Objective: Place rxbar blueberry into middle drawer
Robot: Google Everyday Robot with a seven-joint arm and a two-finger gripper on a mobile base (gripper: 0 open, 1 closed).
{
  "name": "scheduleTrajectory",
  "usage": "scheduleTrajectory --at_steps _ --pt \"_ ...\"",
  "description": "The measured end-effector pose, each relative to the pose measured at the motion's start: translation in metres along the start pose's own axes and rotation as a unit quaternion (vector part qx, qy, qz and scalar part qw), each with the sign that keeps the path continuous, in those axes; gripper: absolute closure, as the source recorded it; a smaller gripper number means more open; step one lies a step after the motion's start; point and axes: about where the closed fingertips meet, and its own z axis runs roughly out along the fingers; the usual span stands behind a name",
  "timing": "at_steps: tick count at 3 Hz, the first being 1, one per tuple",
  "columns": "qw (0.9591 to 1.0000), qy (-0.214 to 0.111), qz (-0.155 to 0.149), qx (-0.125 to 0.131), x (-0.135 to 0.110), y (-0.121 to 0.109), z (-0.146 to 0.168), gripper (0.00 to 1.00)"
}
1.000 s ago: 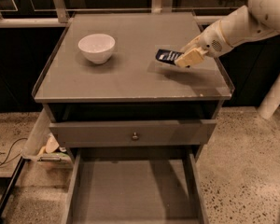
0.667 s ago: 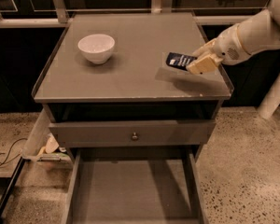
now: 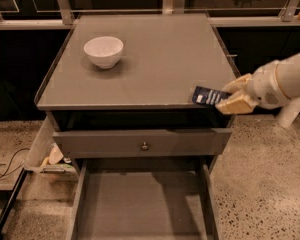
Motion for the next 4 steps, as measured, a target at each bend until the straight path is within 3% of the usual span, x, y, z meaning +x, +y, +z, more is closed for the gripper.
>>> scheduleTrajectory --at_steps 1,2,4 --pt "0.9994 0.019 0.025 -0.016 0.051 0.042 0.016 1.00" --pt "0.9993 0.020 0.024 -0.020 0.052 0.049 0.026 1.00" --pt "0.9987 -0.010 0.014 -0.048 0.079 0.123 0.106 1.00"
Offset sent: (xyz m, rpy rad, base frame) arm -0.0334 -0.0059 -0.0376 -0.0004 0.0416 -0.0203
